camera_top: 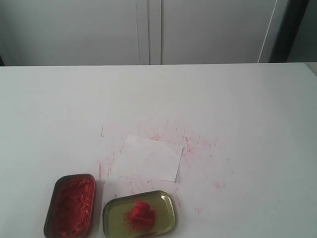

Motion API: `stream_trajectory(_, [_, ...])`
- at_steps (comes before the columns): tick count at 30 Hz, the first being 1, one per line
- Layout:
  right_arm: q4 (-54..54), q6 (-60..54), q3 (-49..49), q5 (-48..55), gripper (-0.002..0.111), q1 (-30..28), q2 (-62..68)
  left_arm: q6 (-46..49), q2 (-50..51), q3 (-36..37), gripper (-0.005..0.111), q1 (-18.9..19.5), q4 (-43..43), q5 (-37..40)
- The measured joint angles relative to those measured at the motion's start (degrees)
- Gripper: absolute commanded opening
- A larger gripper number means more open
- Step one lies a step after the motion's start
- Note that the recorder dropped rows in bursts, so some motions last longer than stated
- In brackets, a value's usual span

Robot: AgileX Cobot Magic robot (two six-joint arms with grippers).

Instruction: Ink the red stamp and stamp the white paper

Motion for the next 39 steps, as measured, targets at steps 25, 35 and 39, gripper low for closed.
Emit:
stream_trajectory(25, [17.3,-13.1,-15.1,18.4,0.000,0.0,30.2,0.0,0.0,0.0,0.000,0.0,0.0,0.0])
stream_trajectory(35, [17.7,-13.9,-18.1,22.2,0.000,0.1,35.8,0.0,0.0,0.0,0.000,0.0,0.0,0.0])
stream_trajectory(39, [17.8,-14.1,-19.2,22.9,0.000,1.7,37.3,0.0,0.0,0.0,0.000,0.0,0.0,0.0])
